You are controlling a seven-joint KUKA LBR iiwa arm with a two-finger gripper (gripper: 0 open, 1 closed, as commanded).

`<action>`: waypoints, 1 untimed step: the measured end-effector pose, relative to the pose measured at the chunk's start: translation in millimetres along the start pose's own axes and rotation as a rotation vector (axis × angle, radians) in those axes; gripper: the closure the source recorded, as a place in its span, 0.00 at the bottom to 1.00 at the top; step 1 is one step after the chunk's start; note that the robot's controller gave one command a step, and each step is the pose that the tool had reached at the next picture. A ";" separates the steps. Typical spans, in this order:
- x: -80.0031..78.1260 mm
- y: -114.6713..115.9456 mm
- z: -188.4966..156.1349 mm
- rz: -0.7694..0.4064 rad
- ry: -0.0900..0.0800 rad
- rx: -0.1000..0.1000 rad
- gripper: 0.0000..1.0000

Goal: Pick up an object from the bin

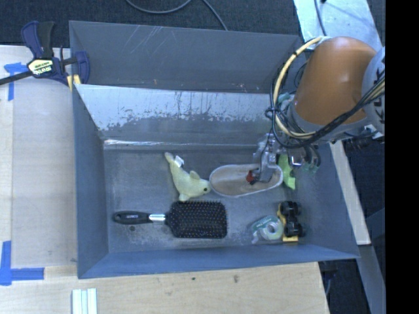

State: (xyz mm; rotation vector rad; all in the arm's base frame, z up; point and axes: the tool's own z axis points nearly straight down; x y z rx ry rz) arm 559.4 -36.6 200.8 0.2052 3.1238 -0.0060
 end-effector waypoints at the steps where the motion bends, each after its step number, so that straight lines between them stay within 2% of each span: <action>1: -9.3 -0.1 -58.6 -0.087 -0.004 -0.002 1.00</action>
Offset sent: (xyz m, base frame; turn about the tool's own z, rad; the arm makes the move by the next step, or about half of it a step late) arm -0.0113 -0.0080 -0.1229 -0.0680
